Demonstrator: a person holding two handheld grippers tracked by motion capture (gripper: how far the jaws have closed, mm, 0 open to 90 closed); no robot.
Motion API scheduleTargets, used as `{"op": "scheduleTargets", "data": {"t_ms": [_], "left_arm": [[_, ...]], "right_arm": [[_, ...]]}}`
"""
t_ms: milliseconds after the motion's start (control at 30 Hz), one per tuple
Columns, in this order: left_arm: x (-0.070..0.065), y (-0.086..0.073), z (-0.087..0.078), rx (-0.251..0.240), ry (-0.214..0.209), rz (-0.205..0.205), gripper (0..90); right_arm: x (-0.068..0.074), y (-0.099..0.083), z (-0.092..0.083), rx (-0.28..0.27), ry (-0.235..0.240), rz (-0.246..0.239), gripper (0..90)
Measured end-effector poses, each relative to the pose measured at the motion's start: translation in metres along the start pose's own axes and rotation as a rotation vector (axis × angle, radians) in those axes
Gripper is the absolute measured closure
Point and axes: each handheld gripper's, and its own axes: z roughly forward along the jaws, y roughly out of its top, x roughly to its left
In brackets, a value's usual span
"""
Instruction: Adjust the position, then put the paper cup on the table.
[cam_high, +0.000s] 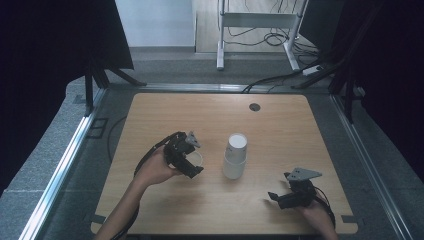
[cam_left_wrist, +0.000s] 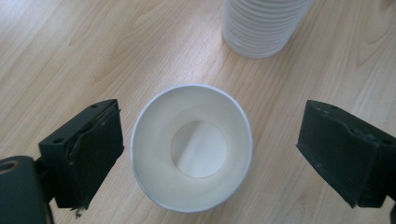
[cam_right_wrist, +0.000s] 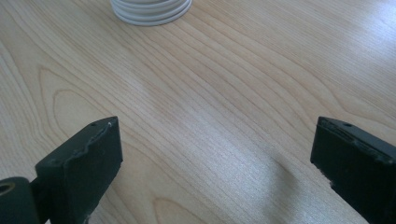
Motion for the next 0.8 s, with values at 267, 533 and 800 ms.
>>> {"op": "scheduleTargets", "data": {"t_ms": [267, 533, 800], "left_arm": [[0.001, -0.013, -0.012, -0.116, 0.024, -0.049, 3.6], [0.000, -0.028, -0.024, -0.192, 0.073, -0.071, 1.6], [-0.007, -0.042, -0.034, -0.241, 0.095, -0.089, 1.3]], "right_arm": [[0.001, 0.001, 0.000, -0.006, 0.007, 0.003, 2.0], [0.001, 0.001, -0.001, -0.014, 0.009, 0.004, 2.0], [0.001, 0.002, -0.003, -0.021, 0.009, 0.008, 1.9]]}}
